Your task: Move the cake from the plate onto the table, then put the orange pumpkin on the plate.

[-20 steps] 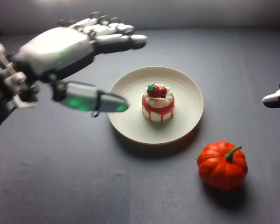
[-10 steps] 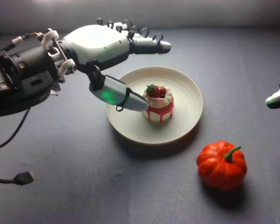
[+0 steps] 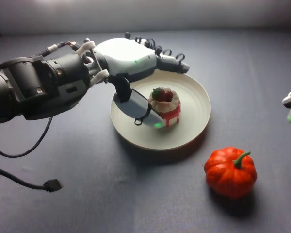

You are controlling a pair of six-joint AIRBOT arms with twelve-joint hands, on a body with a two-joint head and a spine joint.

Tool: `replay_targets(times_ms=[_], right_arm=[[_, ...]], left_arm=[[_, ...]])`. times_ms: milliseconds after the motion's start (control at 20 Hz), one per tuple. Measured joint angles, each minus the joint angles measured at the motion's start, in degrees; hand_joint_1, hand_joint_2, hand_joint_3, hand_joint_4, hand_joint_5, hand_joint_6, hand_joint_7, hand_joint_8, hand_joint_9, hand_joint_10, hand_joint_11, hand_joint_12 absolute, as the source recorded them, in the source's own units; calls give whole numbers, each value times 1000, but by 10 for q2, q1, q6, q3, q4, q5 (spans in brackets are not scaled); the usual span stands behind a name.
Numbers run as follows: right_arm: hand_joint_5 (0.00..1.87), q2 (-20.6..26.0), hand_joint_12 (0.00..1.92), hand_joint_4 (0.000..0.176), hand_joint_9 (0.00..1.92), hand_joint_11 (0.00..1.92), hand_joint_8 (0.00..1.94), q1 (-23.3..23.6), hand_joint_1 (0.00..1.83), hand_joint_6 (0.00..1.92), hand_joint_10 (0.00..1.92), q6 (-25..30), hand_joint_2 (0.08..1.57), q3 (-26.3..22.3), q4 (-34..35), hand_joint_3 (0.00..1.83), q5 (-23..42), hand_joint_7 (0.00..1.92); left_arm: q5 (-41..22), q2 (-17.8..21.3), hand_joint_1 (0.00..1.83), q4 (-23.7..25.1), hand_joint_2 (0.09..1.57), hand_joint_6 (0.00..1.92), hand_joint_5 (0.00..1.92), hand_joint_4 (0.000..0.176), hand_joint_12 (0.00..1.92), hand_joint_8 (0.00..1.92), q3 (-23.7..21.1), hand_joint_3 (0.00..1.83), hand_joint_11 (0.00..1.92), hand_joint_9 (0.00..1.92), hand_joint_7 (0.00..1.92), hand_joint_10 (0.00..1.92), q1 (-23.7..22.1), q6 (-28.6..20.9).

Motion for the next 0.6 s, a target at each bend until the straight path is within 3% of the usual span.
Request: replay_targets(times_ms=[100, 200, 350, 400, 450, 500, 550, 600], right_arm=[[782, 0, 1253, 0, 846, 295, 17, 0, 1035, 1283, 41, 0, 1215, 0, 0, 2, 0, 873], [787, 0, 1196, 0, 838, 305, 4, 0, 1037, 1276, 27, 0, 1213, 0, 0, 0, 0, 860], [796, 0, 1218, 0, 885, 362, 11, 0, 1019, 1264, 45, 0, 1209, 0, 0, 0, 0, 883], [805, 0, 1262, 0, 901, 367, 19, 0, 1030, 1248, 60, 0, 1204, 0, 0, 0, 0, 907], [806, 0, 1260, 0, 892, 362, 15, 0, 1034, 1247, 57, 0, 1204, 0, 0, 0, 0, 899], [806, 0, 1260, 0, 892, 362, 15, 0, 1034, 1247, 57, 0, 1204, 0, -1, 0, 0, 899], [790, 0, 1234, 0, 891, 362, 11, 0, 1028, 1271, 55, 0, 1211, 0, -1, 2, 0, 896], [786, 0, 1216, 0, 883, 344, 10, 0, 1045, 1275, 50, 0, 1213, 0, 0, 1, 0, 897]], left_arm=[[10, -9, 871, 10, 896, 0, 463, 31, 938, 0, 6, 2, 116, 458, 472, 3, 0, -6], [15, -18, 967, 16, 892, 0, 625, 0, 699, 1, 7, 0, 291, 529, 540, 4, 1, -6], [25, -27, 1041, 30, 894, 0, 650, 0, 853, 1, 12, 0, 396, 698, 667, 29, 1, -6], [28, -32, 1126, 31, 956, 8, 716, 0, 880, 1, 18, 2, 338, 686, 662, 5, 1, -7], [32, -36, 1208, 30, 998, 13, 842, 0, 853, 8, 23, 2, 401, 759, 734, 17, 1, -7], [35, -37, 1208, 30, 998, 13, 842, 0, 853, 8, 25, 2, 401, 759, 734, 17, 1, -8], [36, -39, 1176, 29, 1088, 756, 957, 0, 787, 25, 25, 5, 531, 876, 879, 15, 1, -8], [34, -40, 1324, 29, 1127, 1008, 978, 0, 840, 722, 25, 3, 592, 796, 917, 1041, 0, -8]])
